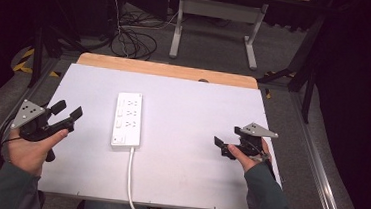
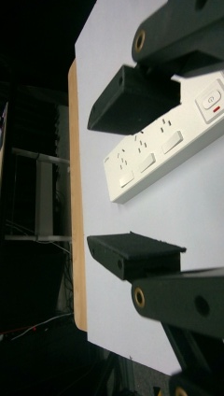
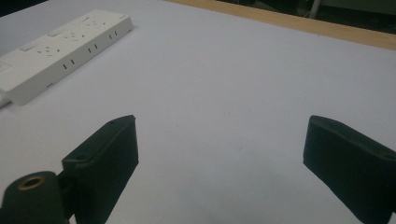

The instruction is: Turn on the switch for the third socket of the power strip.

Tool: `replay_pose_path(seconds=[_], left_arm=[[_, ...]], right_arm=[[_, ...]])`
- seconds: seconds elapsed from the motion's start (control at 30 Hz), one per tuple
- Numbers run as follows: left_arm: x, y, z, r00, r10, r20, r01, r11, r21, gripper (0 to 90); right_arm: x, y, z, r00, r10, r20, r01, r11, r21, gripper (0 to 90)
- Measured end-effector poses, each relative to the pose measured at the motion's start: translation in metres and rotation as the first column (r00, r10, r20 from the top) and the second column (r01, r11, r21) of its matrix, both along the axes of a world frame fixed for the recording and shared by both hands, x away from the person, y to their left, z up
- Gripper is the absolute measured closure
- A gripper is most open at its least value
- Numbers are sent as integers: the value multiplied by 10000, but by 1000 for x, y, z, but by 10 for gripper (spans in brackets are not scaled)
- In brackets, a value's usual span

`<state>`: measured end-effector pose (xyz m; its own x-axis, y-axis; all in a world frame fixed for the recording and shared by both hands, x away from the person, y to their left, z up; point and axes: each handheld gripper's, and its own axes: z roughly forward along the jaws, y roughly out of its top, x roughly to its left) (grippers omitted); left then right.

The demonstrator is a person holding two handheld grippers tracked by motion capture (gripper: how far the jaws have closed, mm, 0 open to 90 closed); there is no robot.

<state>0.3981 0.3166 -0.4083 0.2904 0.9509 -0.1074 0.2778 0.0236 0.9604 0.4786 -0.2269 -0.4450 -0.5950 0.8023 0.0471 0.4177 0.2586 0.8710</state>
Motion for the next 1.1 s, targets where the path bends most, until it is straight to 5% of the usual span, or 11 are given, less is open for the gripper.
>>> replay_pose_path(seconds=[0.53, 0.8, 1.1], left_arm=[[1, -1, 0, 10000, 68, 23, -68, 9999, 74, 214], [1, -2, 1, 10000, 76, -20, -76, 10000, -9, 61], [2, -4, 1, 9998, -173, -71, 172, 9998, -96, 26]], right_arm=[[0, 0, 0, 10000, 14, 3, -14, 10000, 3, 107], [0, 0, 0, 10000, -11, 6, 11, 10000, 22, 107], [0, 0, 0, 10000, -13, 15, 13, 10000, 25, 107]])
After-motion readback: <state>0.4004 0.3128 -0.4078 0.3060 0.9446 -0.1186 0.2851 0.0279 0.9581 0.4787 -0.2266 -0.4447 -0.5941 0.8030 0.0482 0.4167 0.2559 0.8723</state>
